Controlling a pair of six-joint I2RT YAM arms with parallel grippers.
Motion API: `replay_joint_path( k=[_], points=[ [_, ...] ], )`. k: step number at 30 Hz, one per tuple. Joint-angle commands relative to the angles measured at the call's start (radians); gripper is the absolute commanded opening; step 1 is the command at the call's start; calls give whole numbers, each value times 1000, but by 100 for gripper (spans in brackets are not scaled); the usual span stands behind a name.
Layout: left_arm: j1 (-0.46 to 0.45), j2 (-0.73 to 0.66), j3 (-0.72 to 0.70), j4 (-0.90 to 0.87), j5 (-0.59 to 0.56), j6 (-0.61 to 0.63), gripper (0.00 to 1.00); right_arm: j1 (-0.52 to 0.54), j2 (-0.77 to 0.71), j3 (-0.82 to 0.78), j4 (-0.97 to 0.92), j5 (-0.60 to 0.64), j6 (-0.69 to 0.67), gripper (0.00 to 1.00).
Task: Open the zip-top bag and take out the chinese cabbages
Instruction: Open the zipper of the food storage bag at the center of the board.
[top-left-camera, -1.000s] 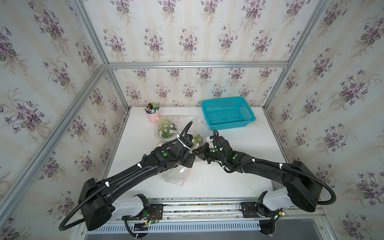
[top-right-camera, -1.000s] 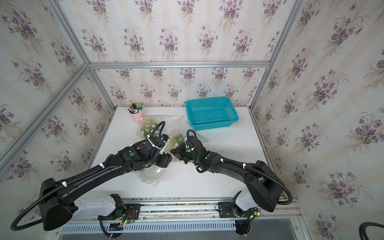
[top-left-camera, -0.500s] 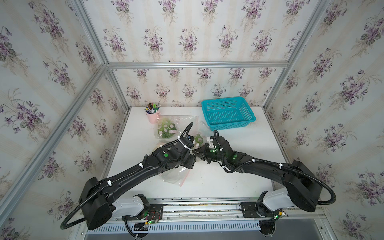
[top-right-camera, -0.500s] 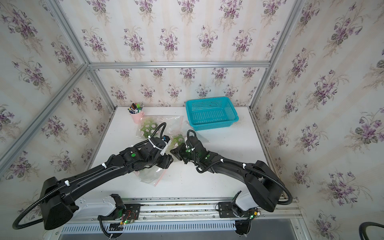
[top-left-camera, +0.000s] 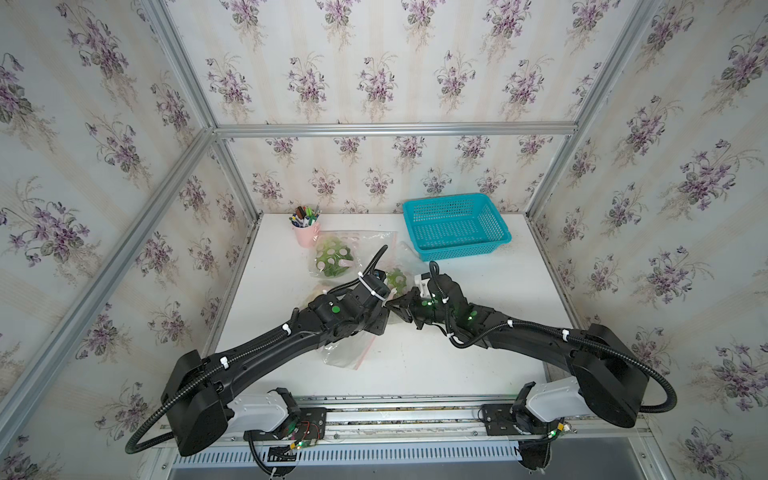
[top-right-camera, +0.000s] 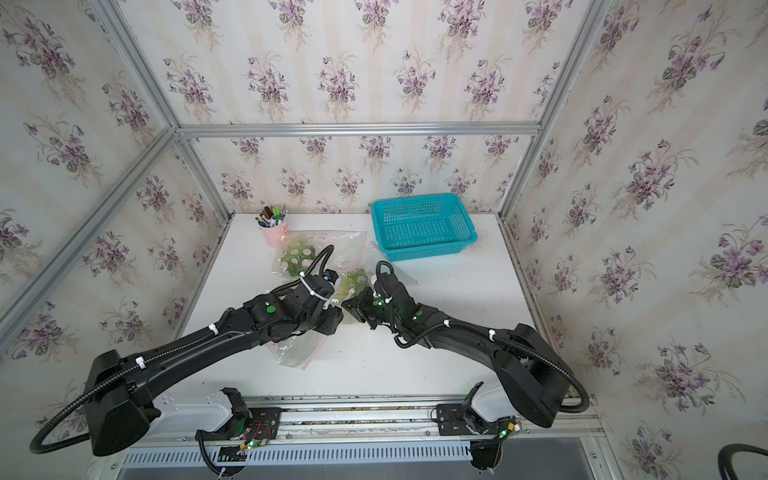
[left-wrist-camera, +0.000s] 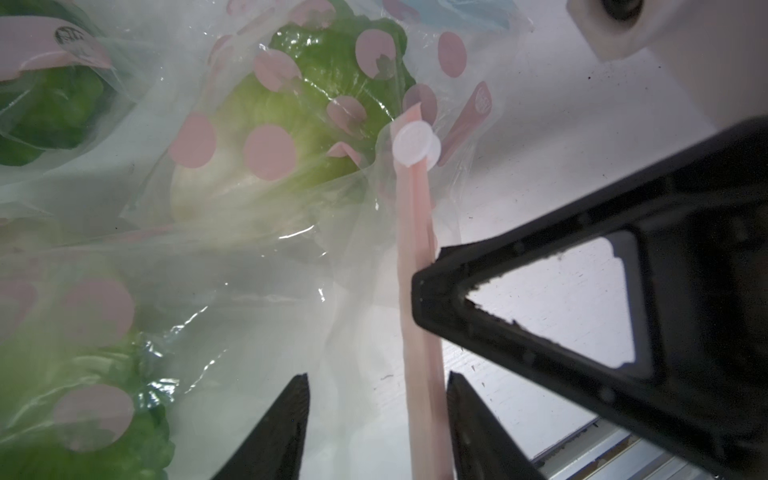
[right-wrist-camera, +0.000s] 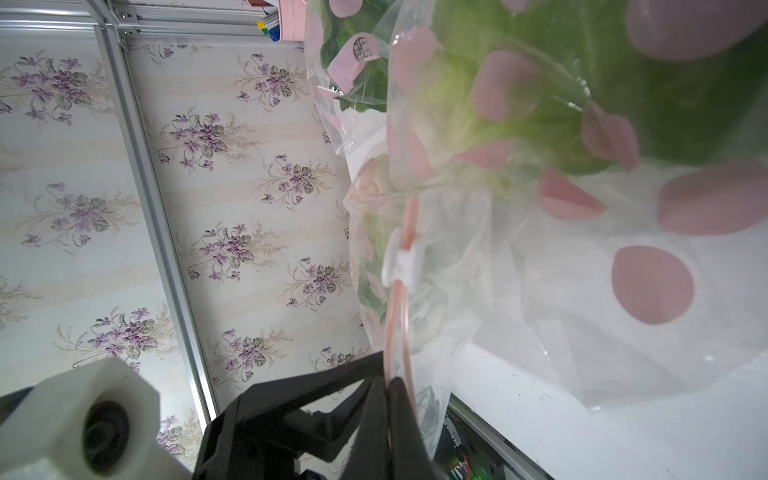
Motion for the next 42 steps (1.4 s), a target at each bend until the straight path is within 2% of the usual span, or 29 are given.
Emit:
replay_joint_path(
  k=[1, 4, 9, 12, 17, 22, 33, 39, 42],
  points=[
    [-1, -9, 11, 5, 20, -12, 63, 0, 10, 4, 11, -9, -13, 0],
    [0, -20, 15, 5, 26, -7, 63, 0, 21, 7, 15, -16, -16, 0],
    [0, -33, 18, 4, 11, 1, 56, 0, 22, 4, 19, -21, -17, 0],
    [-1, -21, 14, 2, 5, 5, 48, 0, 15, 5, 16, -19, -16, 0],
    [-1, 4, 15, 3, 20, -1, 47, 0, 11, 8, 14, -20, -16, 0],
    [-1, 7, 17, -1, -12, -1, 46, 0, 12, 10, 16, -28, -15, 0],
    [2, 10, 18, -18, -47, -2, 25, 0, 13, 9, 19, -43, -16, 0],
    [7, 27, 19, -16, -35, -3, 4, 1, 10, 10, 23, -59, -37, 0],
    [15, 32, 20, -10, -14, -7, 0, 1, 17, 3, 43, -81, -58, 9]
  ],
)
